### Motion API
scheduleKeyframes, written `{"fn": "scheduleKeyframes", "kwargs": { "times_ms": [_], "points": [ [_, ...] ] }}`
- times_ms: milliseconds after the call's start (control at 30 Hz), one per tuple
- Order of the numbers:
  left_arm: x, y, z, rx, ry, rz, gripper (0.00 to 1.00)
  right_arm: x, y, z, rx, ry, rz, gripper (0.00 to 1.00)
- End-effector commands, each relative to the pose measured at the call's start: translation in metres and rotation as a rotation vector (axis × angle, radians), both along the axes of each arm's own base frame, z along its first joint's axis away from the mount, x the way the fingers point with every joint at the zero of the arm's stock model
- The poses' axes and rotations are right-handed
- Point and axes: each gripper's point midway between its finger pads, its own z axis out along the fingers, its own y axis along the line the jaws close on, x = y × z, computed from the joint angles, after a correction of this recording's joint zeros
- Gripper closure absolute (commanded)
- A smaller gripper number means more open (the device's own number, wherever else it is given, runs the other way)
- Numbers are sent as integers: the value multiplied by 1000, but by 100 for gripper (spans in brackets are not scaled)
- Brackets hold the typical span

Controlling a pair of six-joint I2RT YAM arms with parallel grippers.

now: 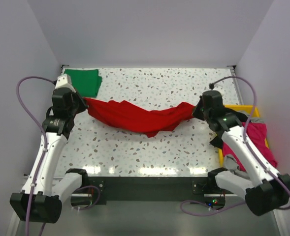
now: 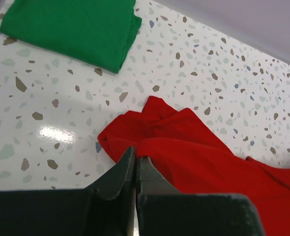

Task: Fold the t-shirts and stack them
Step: Flatten the tshirt out

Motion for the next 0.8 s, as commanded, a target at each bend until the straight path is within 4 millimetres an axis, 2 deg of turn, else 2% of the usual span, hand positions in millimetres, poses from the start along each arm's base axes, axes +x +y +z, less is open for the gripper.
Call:
{"fn": "scheduleKeyframes", "kwargs": {
  "times_ms": [0, 33, 67, 133, 167, 233, 267, 300, 367, 400, 433, 467, 500, 533, 567, 600, 633, 700, 733, 767],
  "points": [
    [-11, 17, 45, 51, -119, 58, 100, -14, -34, 90, -80, -176, -74, 100],
    [-13, 18, 52, 53, -137, 65, 100, -21, -38, 99, -94, -182, -72, 100],
    [-16, 19, 56, 54, -148, 71, 100, -25, -40, 126, -77, -247, -76, 100],
    [-20, 20, 66, 52, -177, 77, 100, -28, -42, 144, -84, -273, -66, 100],
    [-19, 20, 72, 49, -193, 77, 100, -24, -41, 158, -83, -295, -63, 100],
    [-15, 17, 76, 43, -197, 63, 100, -14, -38, 163, -109, -288, -44, 98],
    [-11, 15, 75, 38, -190, 54, 100, -7, -36, 172, -111, -300, -36, 97],
    [-4, 13, 68, 34, -161, 46, 100, 11, -28, 157, -134, -242, -18, 96],
    [6, 8, 66, 26, -159, 25, 100, 35, -21, 150, -157, -218, -1, 93],
    [14, 7, 55, 25, -127, 19, 100, 48, -24, 142, -163, -191, -9, 92],
    [19, 7, 50, 26, -110, 19, 100, 74, -15, 110, -163, -104, 19, 92],
    [24, 6, 45, 27, -101, 16, 100, 89, -14, 107, -147, -94, 19, 91],
    [33, 6, 31, 31, -60, 15, 100, 105, -23, 97, -130, -69, -2, 90],
    [37, 7, 26, 41, -47, 20, 100, 128, -19, 57, -115, 22, 12, 86],
    [41, 9, 19, 47, -25, 27, 100, 144, -15, 58, -80, 21, 26, 82],
    [46, 10, 6, 56, 16, 34, 100, 156, -21, 44, -81, 57, 14, 78],
    [49, 14, 2, 66, 31, 51, 100, 170, -18, 27, -93, 113, 26, 65],
    [50, 16, -10, 73, 66, 61, 100, 178, -15, 15, -96, 159, 46, 53],
    [48, 17, -15, 73, 76, 69, 100, 176, -15, 12, -98, 179, 57, 44],
    [48, 17, -17, 72, 73, 69, 100, 174, -15, 16, -92, 163, 52, 39]
  ]
}}
